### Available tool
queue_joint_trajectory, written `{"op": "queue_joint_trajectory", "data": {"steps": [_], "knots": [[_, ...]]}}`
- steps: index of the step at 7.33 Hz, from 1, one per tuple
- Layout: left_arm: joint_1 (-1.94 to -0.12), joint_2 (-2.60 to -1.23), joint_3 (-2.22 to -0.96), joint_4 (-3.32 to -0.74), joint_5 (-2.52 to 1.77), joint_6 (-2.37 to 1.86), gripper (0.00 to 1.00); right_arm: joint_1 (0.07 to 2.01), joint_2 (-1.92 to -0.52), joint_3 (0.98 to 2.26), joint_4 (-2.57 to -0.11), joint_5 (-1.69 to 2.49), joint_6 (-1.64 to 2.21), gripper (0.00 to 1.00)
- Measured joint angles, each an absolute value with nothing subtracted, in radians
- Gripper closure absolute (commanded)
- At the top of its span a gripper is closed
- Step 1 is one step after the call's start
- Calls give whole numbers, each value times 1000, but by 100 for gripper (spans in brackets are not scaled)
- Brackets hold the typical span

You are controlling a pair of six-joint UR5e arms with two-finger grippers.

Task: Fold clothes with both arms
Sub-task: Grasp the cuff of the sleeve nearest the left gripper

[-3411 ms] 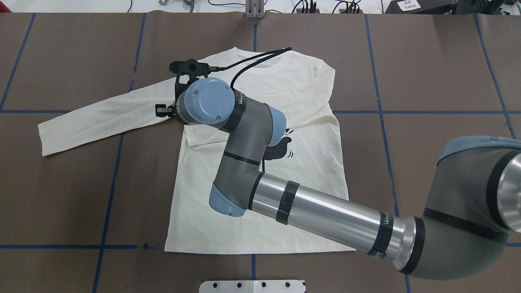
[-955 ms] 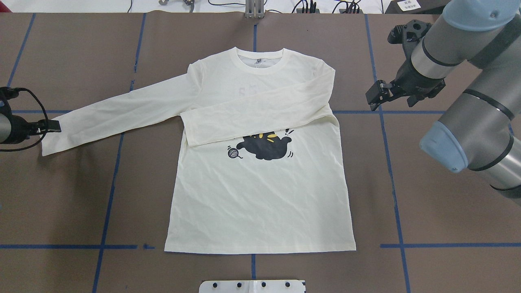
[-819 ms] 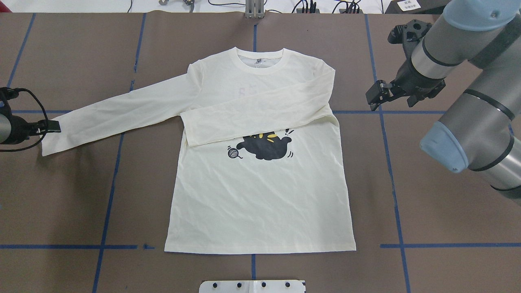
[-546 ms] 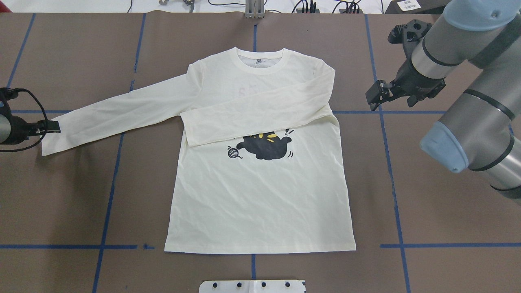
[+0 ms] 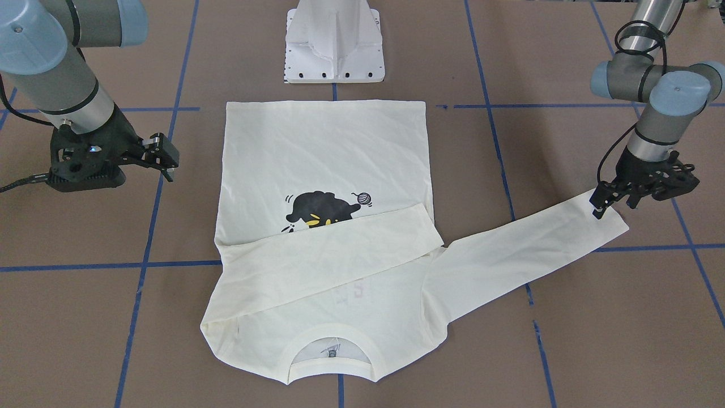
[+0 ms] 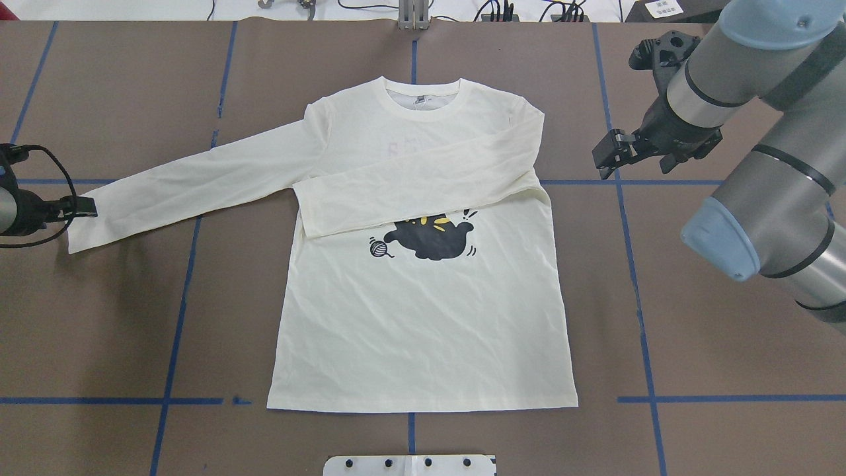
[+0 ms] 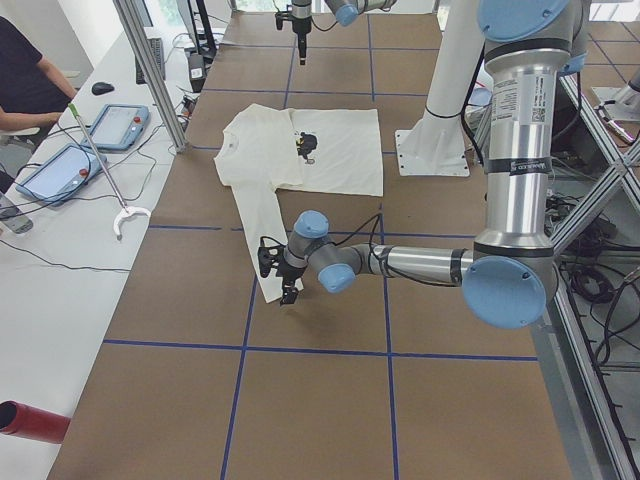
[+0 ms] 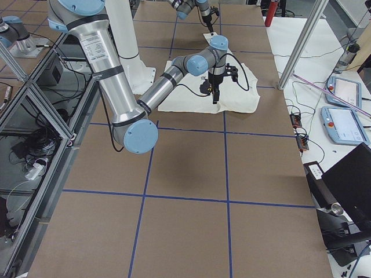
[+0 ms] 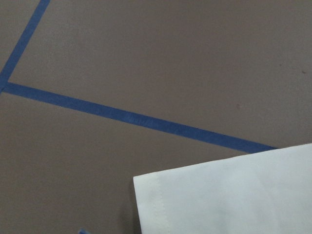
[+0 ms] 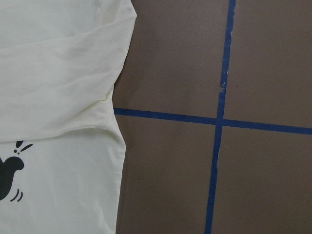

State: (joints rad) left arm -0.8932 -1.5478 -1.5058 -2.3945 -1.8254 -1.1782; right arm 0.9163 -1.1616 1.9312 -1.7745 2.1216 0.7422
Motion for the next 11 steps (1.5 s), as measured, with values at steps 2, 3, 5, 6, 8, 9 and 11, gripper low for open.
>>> {"op": "queue_joint_trajectory", "data": {"steps": [2,3,5,6,8,9,11], "knots": [[-893,-1548,-1503,-2395,-1825,-1179,22,916,-1162,1931,-1774,2121,742,0],[-893,-1548,-1503,-2396,-1825,-1180,28,916,-1162,1931,-1774,2121,742,0],[-893,-1548,-1502,-2396,-1825,-1180,30,916,-1161,1931,-1774,2122,742,0],[-893,-1548,-1501,-2396,-1825,-1180,30,916,-1161,1931,-1775,2121,742,0],[-893,-1548,-1501,-2396,-1825,-1181,34,916,-1160,1931,-1775,2122,742,0],[-893,-1548,-1501,-2396,-1825,-1182,46,916,-1160,1931,-1775,2123,742,0],[-892,-1549,-1502,-2396,-1826,-1217,60,916,-1160,1931,-1775,2123,742,0]]}}
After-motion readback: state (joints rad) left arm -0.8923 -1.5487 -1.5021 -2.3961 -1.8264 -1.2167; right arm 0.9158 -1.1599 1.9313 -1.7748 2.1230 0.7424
